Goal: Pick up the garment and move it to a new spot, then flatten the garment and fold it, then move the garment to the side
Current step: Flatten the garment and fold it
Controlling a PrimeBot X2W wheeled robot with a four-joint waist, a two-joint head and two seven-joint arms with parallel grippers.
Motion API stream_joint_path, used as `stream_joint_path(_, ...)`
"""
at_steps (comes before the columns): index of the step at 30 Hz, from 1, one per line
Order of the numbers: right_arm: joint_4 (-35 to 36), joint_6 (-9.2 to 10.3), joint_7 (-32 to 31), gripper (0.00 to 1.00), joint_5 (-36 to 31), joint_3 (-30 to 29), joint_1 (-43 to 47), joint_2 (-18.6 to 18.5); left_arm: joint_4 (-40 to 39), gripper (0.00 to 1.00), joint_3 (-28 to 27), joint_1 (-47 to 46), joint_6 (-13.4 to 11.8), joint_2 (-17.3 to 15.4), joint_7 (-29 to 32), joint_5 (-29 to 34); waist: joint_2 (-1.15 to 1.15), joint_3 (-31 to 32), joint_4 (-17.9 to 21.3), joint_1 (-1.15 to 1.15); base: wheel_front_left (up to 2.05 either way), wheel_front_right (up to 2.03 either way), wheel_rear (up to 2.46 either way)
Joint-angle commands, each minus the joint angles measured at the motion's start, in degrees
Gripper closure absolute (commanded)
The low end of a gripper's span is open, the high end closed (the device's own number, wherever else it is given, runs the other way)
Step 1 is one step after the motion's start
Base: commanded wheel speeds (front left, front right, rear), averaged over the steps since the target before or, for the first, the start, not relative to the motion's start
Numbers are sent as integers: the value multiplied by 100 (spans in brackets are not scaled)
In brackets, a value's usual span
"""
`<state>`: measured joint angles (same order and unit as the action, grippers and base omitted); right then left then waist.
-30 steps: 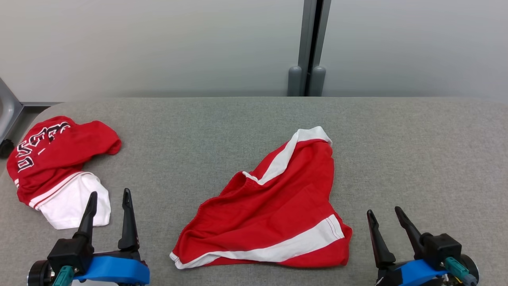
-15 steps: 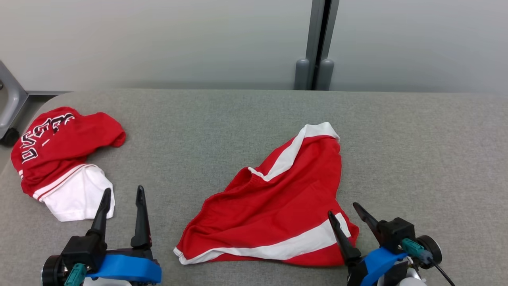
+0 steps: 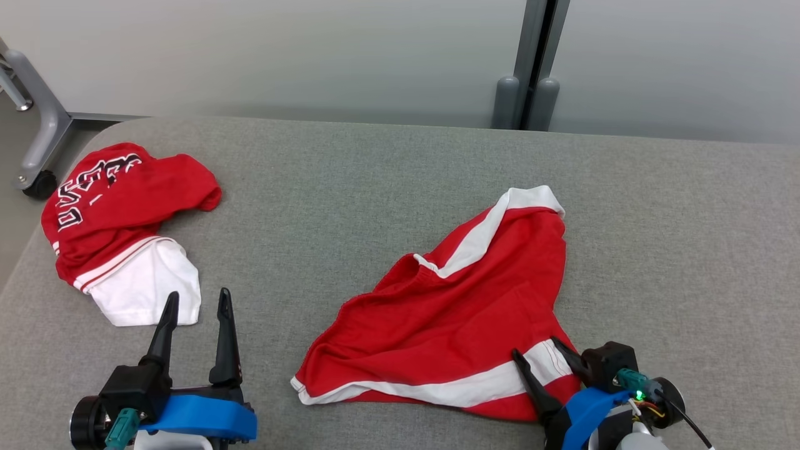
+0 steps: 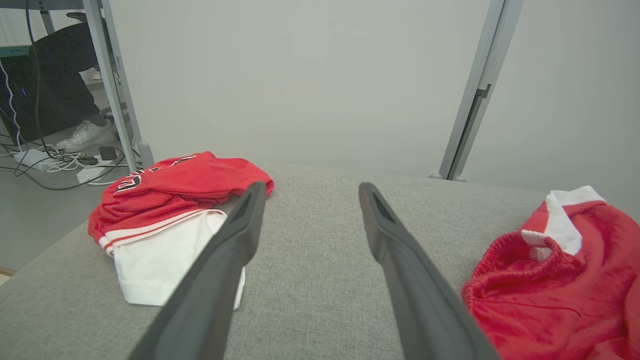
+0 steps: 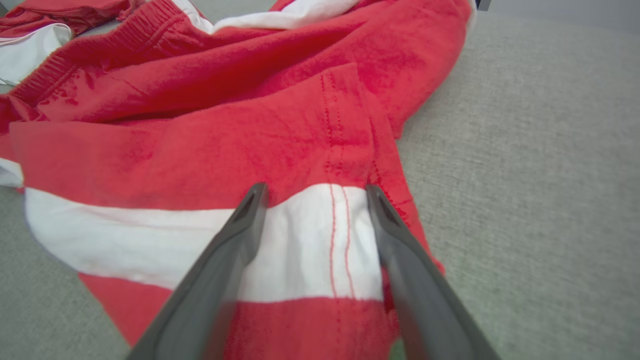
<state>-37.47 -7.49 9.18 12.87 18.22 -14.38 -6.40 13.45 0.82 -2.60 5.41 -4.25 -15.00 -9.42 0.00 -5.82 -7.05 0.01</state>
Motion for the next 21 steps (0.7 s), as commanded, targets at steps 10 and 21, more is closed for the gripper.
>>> stream_joint_path(10,-292,-1,192,0,373,298,-222,-143,64,0,-77,-71,74,63,-26,91,0,35,5,-1,0,0,0)
stream_joint_path(21,-517,-2,257,64,573,540,-329,-106,103,0,-91,-28,116,97,-26,123,0,56,29,-1,0,0,0)
